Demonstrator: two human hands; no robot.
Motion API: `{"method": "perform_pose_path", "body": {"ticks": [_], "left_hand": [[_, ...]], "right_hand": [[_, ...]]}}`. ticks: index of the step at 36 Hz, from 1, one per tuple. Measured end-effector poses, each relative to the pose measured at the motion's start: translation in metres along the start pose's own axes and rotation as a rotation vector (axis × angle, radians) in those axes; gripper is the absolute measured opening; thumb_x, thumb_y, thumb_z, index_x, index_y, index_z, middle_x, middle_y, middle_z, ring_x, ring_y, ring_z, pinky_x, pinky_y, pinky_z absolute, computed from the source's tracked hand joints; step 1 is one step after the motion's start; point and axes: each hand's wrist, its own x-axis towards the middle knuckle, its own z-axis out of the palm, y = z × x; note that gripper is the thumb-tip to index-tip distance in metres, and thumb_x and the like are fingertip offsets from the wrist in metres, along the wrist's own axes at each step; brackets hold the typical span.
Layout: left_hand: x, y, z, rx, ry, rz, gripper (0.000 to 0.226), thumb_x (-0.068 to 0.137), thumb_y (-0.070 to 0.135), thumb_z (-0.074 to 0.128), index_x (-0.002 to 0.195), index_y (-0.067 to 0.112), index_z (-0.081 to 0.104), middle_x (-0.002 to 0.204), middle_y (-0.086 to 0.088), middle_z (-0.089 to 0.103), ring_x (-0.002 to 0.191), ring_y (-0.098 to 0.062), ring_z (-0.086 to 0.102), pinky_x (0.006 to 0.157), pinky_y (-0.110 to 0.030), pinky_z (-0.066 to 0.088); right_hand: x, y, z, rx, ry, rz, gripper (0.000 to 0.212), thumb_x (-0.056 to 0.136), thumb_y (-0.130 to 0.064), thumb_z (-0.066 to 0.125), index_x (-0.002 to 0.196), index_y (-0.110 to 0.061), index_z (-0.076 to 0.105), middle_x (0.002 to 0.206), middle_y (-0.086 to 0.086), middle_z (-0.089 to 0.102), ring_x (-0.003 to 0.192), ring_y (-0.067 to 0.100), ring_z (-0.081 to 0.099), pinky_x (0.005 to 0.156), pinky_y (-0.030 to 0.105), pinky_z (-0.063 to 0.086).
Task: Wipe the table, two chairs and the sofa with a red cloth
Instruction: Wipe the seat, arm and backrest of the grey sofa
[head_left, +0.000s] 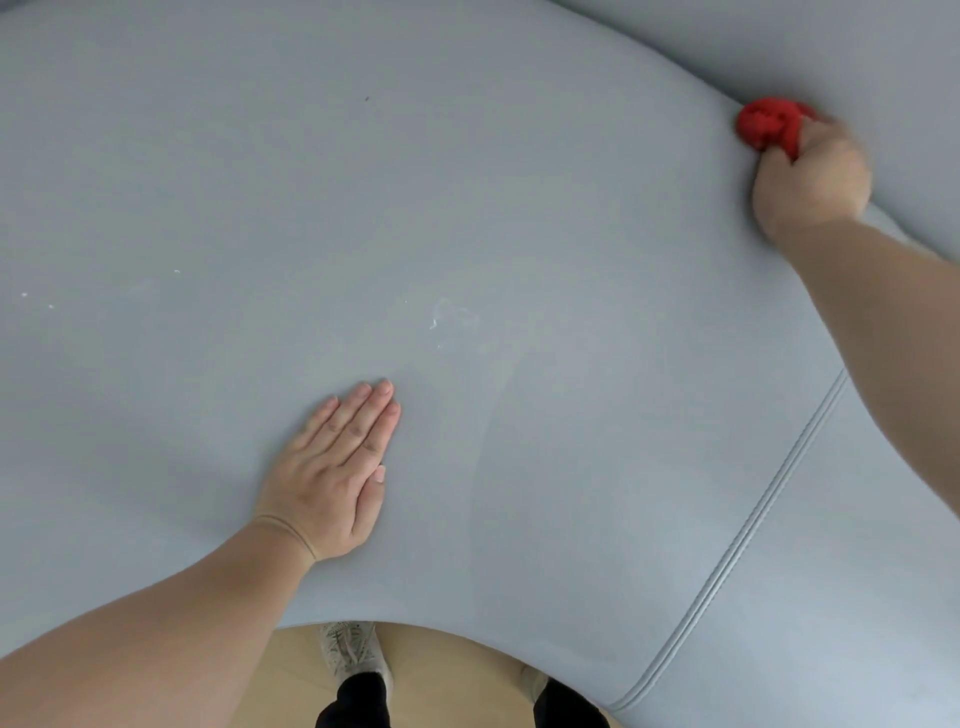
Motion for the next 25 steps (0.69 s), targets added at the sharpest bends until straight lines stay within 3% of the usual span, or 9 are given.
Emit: {"method": "perform_pose_path", "body": {"ticks": [3, 10, 17, 25], "left_hand": [[0.001, -0.001, 0.001, 0.004, -0.009, -0.005, 0.060, 0.088, 0.020, 0.030, 0.146, 0.004, 0.027, 0.160, -0.003, 0.009, 0.146, -0.022, 0.017, 0.119, -0.039, 0.014], [0.000, 0.000, 0.001, -0.001, -0.003, -0.008, 0.058, 0.090, 0.021, 0.029, 0.145, 0.004, 0.028, 0.160, -0.003, 0.010, 0.145, -0.023, 0.021, 0.118, -0.040, 0.018], [0.001, 0.000, -0.002, 0.002, -0.015, -0.008, 0.057, 0.089, 0.020, 0.031, 0.143, 0.002, 0.031, 0.151, -0.012, 0.032, 0.144, -0.024, 0.023, 0.118, -0.041, 0.019], [0.000, 0.000, 0.001, -0.004, 0.002, 0.000, 0.058, 0.089, 0.020, 0.030, 0.144, 0.003, 0.030, 0.160, -0.003, 0.010, 0.144, -0.024, 0.022, 0.118, -0.041, 0.017]], "right_hand": [[0.002, -0.002, 0.002, -0.036, 0.004, -0.008, 0.063, 0.078, -0.048, 0.030, 0.135, -0.031, 0.050, 0.135, 0.004, 0.054, 0.124, 0.029, 0.049, 0.104, 0.037, 0.041], [0.001, -0.061, 0.017, -0.070, -0.021, -0.221, 0.059, 0.077, -0.040, 0.029, 0.129, -0.027, 0.054, 0.130, 0.009, 0.054, 0.118, 0.033, 0.047, 0.100, 0.036, 0.039], [-0.012, -0.096, 0.022, -0.068, -0.052, -0.281, 0.055, 0.086, -0.034, 0.035, 0.139, -0.027, 0.048, 0.146, 0.006, 0.042, 0.133, 0.028, 0.037, 0.110, 0.034, 0.031], [-0.023, -0.102, 0.019, -0.072, -0.098, -0.282, 0.058, 0.085, -0.038, 0.032, 0.141, -0.028, 0.046, 0.149, 0.004, 0.039, 0.135, 0.029, 0.035, 0.112, 0.035, 0.029]]}}
